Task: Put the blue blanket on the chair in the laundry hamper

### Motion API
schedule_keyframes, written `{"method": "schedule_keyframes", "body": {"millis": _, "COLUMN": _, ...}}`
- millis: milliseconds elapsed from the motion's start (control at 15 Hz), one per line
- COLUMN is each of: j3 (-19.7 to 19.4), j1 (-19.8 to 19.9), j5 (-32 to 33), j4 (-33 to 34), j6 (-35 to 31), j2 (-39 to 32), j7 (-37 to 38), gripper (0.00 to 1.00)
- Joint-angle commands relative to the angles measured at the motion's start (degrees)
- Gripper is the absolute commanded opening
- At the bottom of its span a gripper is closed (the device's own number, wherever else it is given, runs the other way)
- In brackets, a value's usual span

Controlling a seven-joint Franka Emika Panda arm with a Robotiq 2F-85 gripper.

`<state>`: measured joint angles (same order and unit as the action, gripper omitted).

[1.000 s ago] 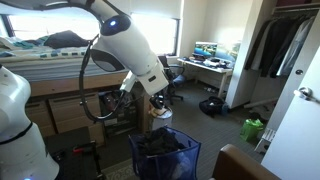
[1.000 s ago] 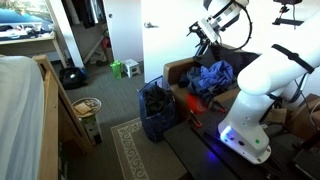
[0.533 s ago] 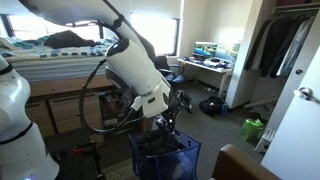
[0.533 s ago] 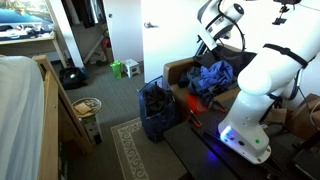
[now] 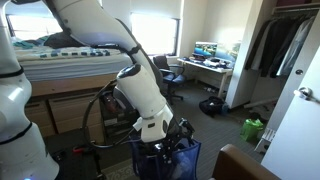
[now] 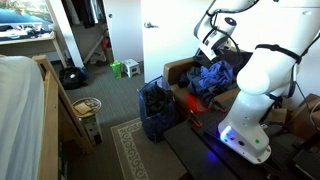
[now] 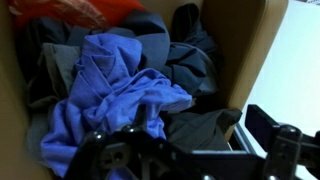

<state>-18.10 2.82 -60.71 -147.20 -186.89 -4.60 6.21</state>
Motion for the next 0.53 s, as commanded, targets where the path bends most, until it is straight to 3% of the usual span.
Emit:
{"method": "schedule_keyframes", "body": {"millis": 0, "j3": 1.97, "j1": 4.13, "j5": 3.85, "j4": 0.59, "j6": 1.41, "j2": -3.95, "j7": 5.29, "gripper": 1.00}}
{"method": "schedule_keyframes", "body": {"millis": 67, "j3": 2.21, "j1": 4.76, "j5": 4.95, "j4": 0.67, "j6": 3.46, "j2": -3.55, "j7": 6.10, "gripper": 1.00}}
{"method": "schedule_keyframes", "body": {"millis": 133, "j3": 2.40, "j1": 4.68, "j5": 6.36, "j4": -0.43, "j6": 0.80, "j2": -3.43, "j7": 6.20, "gripper": 1.00}}
{"method": "schedule_keyframes", "body": {"millis": 467, "j3": 2.54, "j1": 5.06, "j5": 6.38, "j4": 0.54, "j6": 0.27, "j2": -5.30, "j7": 7.93, "gripper": 1.00}}
